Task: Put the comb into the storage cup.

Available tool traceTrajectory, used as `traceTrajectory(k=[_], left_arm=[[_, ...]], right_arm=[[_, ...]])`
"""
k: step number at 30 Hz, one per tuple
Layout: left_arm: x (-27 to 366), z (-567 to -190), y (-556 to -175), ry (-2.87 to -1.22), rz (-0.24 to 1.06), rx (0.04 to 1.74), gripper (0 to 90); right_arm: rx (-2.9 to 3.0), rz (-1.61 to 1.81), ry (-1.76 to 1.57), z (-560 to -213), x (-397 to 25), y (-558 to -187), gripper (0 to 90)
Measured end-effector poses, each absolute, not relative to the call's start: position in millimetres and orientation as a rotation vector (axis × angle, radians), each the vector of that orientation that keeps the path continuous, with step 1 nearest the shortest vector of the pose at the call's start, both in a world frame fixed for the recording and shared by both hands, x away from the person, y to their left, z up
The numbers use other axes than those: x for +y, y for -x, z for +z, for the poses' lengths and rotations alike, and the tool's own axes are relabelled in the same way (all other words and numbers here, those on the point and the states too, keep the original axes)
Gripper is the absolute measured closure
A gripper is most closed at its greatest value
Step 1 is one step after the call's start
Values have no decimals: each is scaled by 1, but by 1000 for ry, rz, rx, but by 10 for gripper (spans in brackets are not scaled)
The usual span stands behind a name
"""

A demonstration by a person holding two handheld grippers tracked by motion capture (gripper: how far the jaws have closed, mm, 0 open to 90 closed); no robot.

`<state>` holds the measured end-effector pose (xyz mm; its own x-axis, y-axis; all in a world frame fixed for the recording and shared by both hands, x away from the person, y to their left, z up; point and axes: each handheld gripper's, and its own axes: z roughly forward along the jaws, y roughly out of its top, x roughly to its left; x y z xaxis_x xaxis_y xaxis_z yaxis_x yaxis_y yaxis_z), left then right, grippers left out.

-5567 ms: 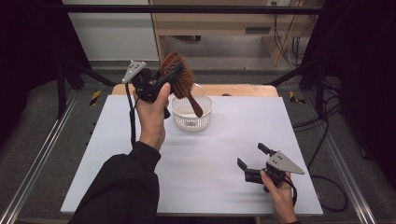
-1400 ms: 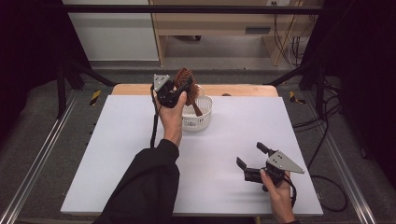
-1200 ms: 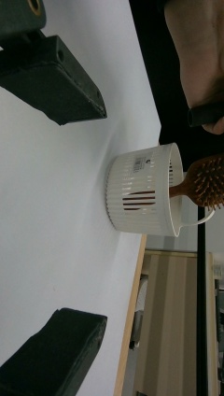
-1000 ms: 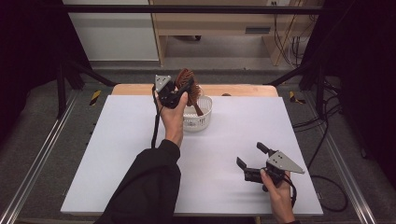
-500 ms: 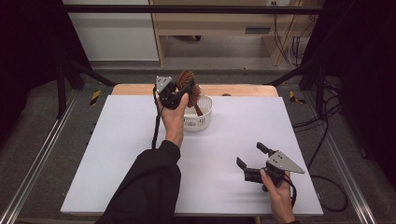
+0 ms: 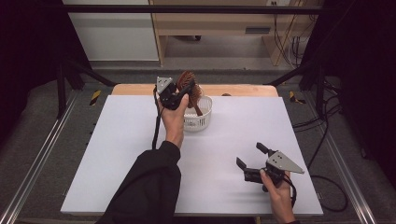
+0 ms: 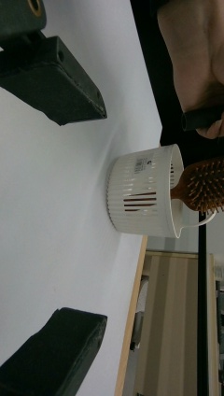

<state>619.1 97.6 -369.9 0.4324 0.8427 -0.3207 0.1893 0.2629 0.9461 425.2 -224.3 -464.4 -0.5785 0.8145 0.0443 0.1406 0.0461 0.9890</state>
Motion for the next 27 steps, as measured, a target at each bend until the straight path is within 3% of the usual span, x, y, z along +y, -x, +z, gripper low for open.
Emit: traceTrajectory(k=[27], left_arm=[[112,-375,-618,-1301,582,1061,478]], right_arm=[[1783,1580,-966,-465,-223,-425,41]])
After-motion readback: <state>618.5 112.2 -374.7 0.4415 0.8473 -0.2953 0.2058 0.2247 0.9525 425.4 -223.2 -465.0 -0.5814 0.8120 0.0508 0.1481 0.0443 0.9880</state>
